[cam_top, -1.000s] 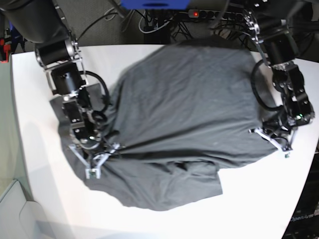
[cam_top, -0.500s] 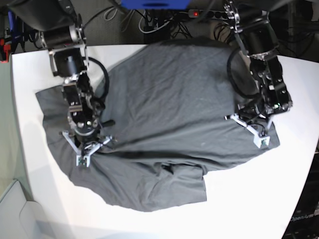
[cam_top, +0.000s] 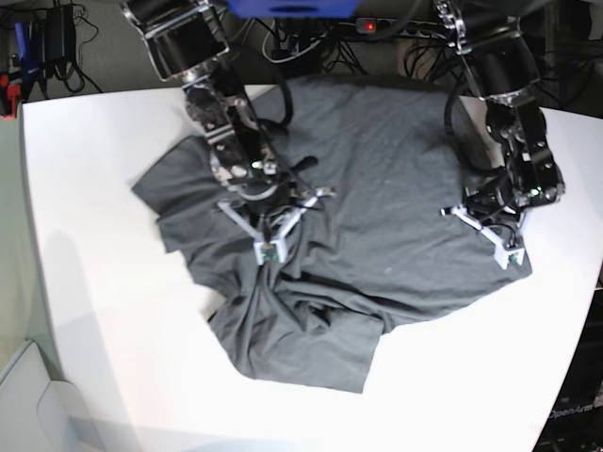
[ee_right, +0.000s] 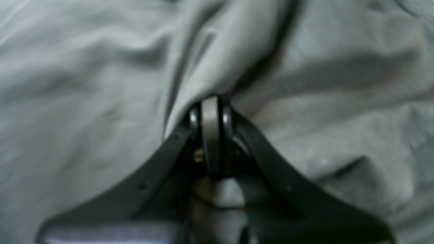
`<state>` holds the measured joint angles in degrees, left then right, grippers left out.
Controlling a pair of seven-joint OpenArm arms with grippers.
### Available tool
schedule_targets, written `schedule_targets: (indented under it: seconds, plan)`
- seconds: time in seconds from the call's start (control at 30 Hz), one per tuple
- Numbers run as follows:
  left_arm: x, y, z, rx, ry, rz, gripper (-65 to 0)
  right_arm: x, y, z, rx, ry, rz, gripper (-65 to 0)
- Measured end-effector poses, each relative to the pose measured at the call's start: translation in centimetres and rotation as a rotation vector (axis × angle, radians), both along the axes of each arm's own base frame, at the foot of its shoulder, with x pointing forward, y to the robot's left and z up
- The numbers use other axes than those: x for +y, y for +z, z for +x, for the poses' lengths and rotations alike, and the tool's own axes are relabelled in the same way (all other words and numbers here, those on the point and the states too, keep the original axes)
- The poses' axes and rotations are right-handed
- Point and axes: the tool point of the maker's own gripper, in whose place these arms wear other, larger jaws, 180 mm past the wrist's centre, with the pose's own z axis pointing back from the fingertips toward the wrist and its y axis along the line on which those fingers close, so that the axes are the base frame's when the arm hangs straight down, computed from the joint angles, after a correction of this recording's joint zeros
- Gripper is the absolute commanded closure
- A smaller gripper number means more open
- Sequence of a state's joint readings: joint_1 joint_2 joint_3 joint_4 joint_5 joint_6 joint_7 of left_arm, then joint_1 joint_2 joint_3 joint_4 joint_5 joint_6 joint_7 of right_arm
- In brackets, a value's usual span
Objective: Layout the t-shirt on the table in an organized manner, then fold the t-shirt properly
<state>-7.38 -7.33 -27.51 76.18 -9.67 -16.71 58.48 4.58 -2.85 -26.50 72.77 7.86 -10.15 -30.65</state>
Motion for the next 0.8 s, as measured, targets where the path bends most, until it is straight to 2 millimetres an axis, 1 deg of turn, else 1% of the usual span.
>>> schedule_targets:
  seconds: [0.1, 0.2, 0.3, 0.37, 0.47, 0.5, 0.57, 0.63, 0.73, 0.8]
  plan:
    - [0.2, -0.1, -0.3, 0.000, 0.004, -0.003, -0.4, 0.6, 0.4, -0.4, 0.015, 0.019, 0.014, 0.0]
    - [0.3, -0.2, -0.7, -0.004, 0.003, 0.001, -0.4, 0.7, 1.1, -1.6, 0.064, 0.042, 0.032, 0.0]
    - [0.4, -0.2, -0.8, -0.008, 0.002, 0.002, -0.4, 0.0, 2.2, -2.4, 0.074, 0.062, 0.031, 0.0]
    - [0.4, -0.2, -0.8, -0.008, 0.002, 0.002, -0.4, -0.8, 3.5, -1.3, 0.029, 0.057, 0.018, 0.0]
    - [0.4, -0.2, -0.8, -0.007, 0.002, 0.003, -0.4, -1.3, 6.1, 1.6, -0.067, 0.050, 0.017, 0.0]
    - [0.4, -0.2, -0.8, -0.006, 0.002, 0.003, -0.4, -1.4, 6.6, 2.3, -0.083, 0.051, 0.014, 0.0]
    - [0.4, -0.2, -0.7, -0.008, 0.002, 0.002, -0.4, -1.4, 7.3, 3.4, -0.104, 0.052, 0.008, 0.0]
    - [0.4, -0.2, -0.7, -0.008, 0.002, 0.002, -0.4, -1.4, 7.6, 4.4, -0.095, 0.058, -0.001, 0.0]
    - [0.7, -0.1, -0.7, -0.007, 0.001, 0.008, -0.4, -1.8, 9.0, 7.6, -0.146, 0.049, -0.025, 0.0]
    - [0.9, 0.0, -0.8, -0.003, 0.002, 0.011, -0.4, -2.4, 9.3, 9.6, -0.148, 0.037, -0.050, 0.0]
